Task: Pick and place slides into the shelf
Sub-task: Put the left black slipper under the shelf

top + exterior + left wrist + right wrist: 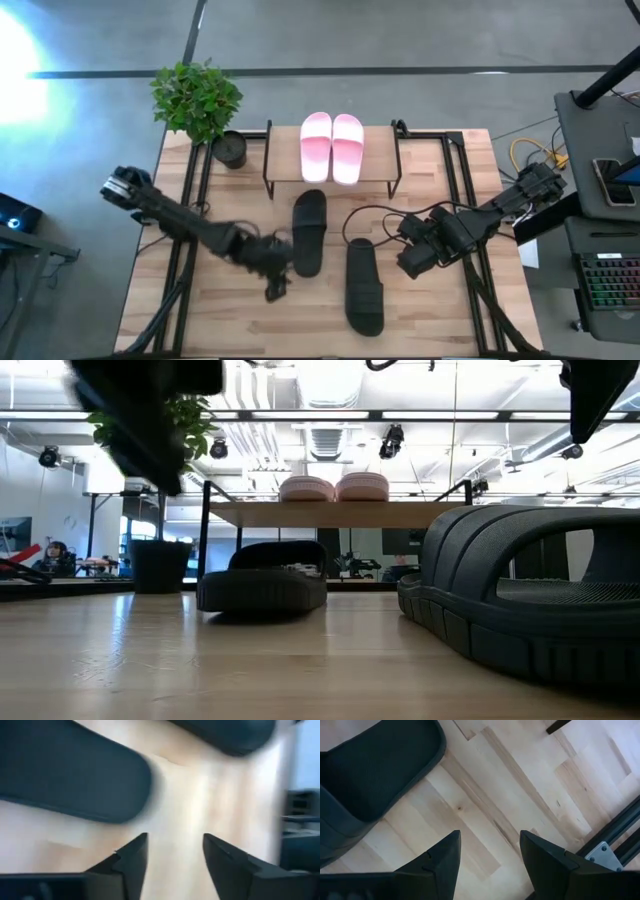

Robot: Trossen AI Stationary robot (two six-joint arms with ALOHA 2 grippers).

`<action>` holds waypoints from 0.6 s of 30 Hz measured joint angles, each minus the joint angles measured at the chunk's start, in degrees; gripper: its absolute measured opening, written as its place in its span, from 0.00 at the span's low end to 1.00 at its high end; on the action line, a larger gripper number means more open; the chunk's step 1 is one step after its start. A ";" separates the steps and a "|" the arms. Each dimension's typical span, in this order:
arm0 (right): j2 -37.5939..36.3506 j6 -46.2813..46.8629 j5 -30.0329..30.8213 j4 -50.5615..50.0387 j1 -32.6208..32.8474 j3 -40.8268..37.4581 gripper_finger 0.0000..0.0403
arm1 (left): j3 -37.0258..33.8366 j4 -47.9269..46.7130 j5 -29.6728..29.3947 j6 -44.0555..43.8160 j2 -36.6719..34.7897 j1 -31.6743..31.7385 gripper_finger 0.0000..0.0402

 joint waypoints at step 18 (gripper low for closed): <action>0.00 0.07 2.77 0.04 -0.02 -0.02 0.48 | -1.39 22.45 -6.82 -24.24 14.86 -4.69 0.00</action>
